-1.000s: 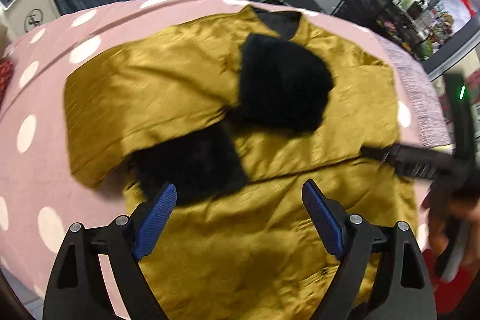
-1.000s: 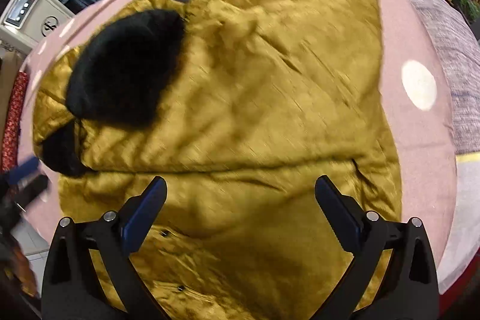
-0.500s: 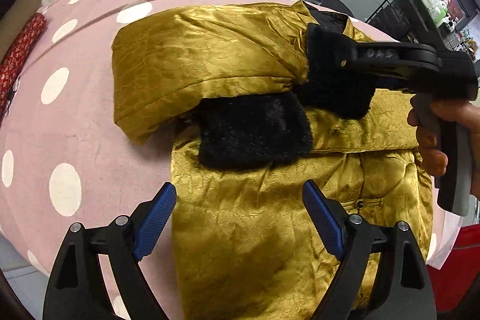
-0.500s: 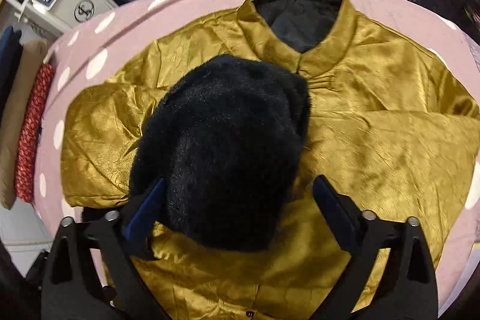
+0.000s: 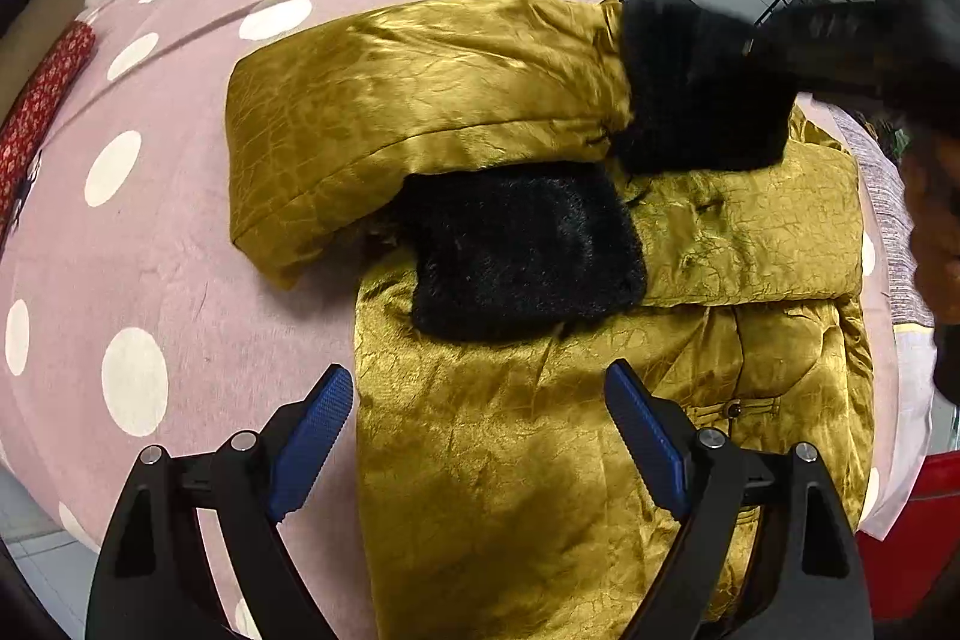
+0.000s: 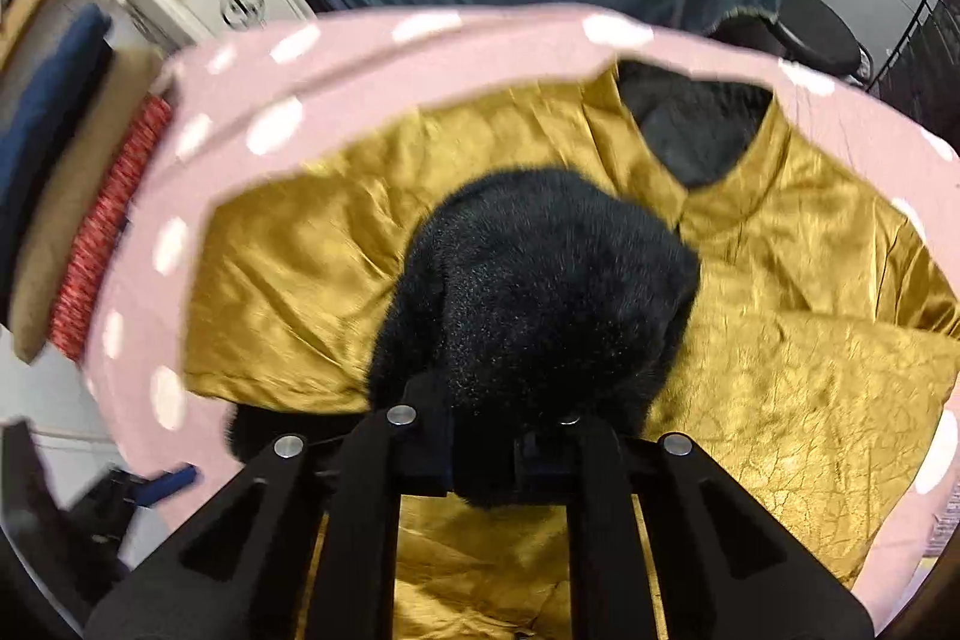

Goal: Fold large clothes
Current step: 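Move the held fur cuff across the jacket with the right tool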

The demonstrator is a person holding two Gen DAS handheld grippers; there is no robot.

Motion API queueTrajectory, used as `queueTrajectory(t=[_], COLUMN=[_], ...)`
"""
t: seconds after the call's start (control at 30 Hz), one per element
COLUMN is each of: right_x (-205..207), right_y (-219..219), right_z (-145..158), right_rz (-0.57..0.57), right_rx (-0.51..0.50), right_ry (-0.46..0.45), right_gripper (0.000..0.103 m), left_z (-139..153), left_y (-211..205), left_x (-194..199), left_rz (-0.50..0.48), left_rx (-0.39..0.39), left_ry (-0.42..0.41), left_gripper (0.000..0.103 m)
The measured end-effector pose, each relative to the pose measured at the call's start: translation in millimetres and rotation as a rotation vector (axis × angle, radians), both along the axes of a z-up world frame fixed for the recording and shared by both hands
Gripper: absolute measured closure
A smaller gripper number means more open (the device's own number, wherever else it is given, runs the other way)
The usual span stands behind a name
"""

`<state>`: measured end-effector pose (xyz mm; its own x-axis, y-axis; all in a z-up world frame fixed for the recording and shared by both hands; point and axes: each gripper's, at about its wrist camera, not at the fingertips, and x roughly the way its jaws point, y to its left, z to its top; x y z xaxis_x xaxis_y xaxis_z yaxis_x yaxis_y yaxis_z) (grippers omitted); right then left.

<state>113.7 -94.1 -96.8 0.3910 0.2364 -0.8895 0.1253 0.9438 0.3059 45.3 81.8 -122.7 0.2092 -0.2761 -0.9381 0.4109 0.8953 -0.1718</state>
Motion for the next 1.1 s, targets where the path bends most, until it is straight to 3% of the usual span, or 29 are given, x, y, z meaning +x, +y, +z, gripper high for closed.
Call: queueTrajectory(t=[0.2,0.4,0.5,0.63,0.8,0.87,0.97,1.03,1.1], right_x=[-3.4,-31.0,-47.1,-64.1,-76.0,-80.1,-87.5,-94.1,-103.2], right_y=[-19.3,-59.8,-87.0,-121.8,-130.9,-131.0,-127.8,-125.1,-125.6], right_z=[74.8,95.9,83.4,43.4,-5.0,-26.5,-50.6,-57.9,-54.8], right_rz=[-0.02,-0.102,-0.161,-0.262,-0.282,-0.28,-0.272,-0.281,-0.304], right_rx=[0.045,0.043,0.019,0.041,0.035,0.029,-0.018,-0.059,-0.067], right_ry=[-0.182,-0.209,-0.163,-0.047,0.051,0.099,0.16,0.184,0.175], right_gripper=[0.091,0.091,0.091,0.091,0.09,0.086,0.074,0.049,0.041], left_z=[7.0,3.4,-0.6,-0.6,8.4,12.3,18.9,22.3,24.3], left_y=[-6.9,2.5,9.1,14.5,15.4,11.3,2.1,-2.9,-9.0], left_x=[4.0,2.9,3.1,6.8,18.0,25.1,33.3,34.8,39.1], left_rz=[-0.013,0.015,0.031,0.04,0.034,0.025,0.006,-0.004,-0.018], left_rx=[0.002,0.007,0.014,0.019,0.015,0.016,0.014,0.013,0.016], left_ry=[-0.019,-0.013,0.003,0.002,-0.027,-0.04,-0.065,-0.076,-0.088], left_gripper=[0.019,0.019,0.019,0.019,0.019,0.019,0.019,0.019,0.019])
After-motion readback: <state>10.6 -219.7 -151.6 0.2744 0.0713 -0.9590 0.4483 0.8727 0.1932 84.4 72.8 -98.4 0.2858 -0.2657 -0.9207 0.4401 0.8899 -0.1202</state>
